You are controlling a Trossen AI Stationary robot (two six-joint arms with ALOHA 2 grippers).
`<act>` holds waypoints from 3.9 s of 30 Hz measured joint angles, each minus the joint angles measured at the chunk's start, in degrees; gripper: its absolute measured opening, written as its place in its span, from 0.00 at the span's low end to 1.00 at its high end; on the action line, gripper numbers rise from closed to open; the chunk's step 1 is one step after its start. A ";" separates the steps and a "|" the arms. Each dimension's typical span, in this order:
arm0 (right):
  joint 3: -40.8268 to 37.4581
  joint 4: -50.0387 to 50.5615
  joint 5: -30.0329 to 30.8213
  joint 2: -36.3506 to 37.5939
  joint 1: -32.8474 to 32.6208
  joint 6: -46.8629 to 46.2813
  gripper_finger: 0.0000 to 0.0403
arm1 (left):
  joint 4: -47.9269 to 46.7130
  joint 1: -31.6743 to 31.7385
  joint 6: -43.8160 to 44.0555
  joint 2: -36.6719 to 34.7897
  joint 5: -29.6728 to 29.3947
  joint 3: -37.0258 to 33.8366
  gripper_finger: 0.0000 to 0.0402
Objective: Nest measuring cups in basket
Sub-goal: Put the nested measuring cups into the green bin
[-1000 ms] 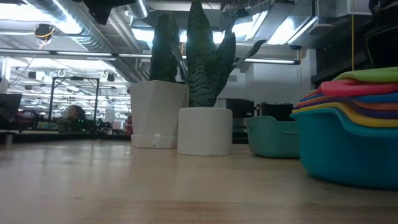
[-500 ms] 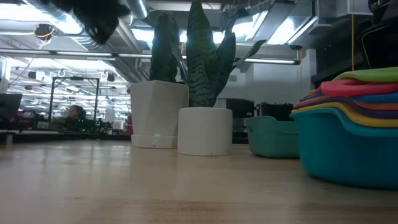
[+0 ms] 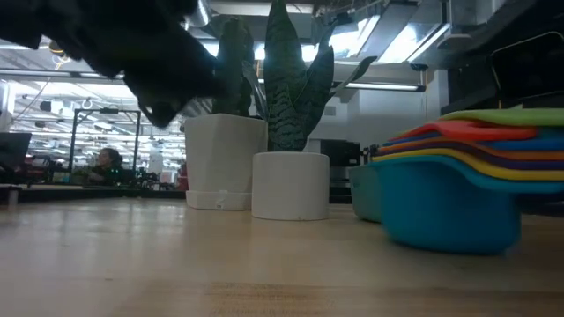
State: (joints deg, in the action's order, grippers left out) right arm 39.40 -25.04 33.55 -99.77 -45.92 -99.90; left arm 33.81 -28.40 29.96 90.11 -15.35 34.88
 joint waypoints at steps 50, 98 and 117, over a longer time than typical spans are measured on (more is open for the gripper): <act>-0.02 -1.73 -4.73 0.02 2.64 -0.57 0.99 | -5.01 7.04 -0.44 30.70 7.79 32.84 0.24; 0.00 0.04 -1.69 0.02 4.51 -0.44 0.91 | -8.29 7.39 8.93 30.70 1.52 32.80 0.24; 0.00 -1.54 1.47 0.02 4.56 -0.39 0.91 | -5.76 7.29 8.93 30.70 1.19 32.80 0.24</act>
State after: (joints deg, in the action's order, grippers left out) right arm 39.40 -26.57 35.03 -99.74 -41.36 -100.29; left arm 28.05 -21.11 38.89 120.81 -14.16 67.68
